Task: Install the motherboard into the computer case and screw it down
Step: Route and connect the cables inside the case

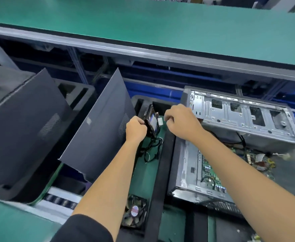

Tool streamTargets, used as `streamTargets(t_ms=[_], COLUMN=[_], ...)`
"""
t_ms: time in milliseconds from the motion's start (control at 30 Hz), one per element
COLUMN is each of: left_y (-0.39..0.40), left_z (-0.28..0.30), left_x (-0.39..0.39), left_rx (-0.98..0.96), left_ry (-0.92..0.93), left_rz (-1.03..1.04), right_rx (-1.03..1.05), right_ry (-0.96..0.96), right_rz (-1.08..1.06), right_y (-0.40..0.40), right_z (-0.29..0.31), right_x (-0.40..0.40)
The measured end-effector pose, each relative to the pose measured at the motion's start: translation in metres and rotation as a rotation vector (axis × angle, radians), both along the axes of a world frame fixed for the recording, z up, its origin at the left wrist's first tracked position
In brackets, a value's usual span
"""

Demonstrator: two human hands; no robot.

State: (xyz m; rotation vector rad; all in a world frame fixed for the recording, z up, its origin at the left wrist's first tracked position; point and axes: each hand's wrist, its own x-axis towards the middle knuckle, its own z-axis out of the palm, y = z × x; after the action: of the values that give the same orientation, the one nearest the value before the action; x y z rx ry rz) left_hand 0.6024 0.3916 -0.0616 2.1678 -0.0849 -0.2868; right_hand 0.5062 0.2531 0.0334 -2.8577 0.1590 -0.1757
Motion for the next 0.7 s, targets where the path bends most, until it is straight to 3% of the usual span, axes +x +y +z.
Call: streamTargets(t_ms=[167,400,533,633,700], left_y=[-0.004,-0.006,-0.001,0.004,0.009], left_z=[-0.007,-0.007,-0.006,-0.007,-0.013], left_x=[0.007,0.005,-0.003,-0.023,-0.038], left_rx=[-0.028,-0.016,0.231,0.536,0.634], left_ry=[0.030,0.058,0.132,0.381,0.535], left_rz=[-0.053,-0.112,-0.387,-0.747,-0.877], right_rx=[-0.056,-0.078,-0.077,-0.094,-0.097], right_ry=[0.142,0.143,0.141,0.166,0.182], right_rz=[-0.013,-0.013,-0.023,0.000,0.041], right_y=[0.004,0.005,0.007,0.013,0.020], right_z=[-0.012,-0.014,-0.015,-0.015,-0.016], right_x=[0.008,0.010,0.008,0.004,0.000])
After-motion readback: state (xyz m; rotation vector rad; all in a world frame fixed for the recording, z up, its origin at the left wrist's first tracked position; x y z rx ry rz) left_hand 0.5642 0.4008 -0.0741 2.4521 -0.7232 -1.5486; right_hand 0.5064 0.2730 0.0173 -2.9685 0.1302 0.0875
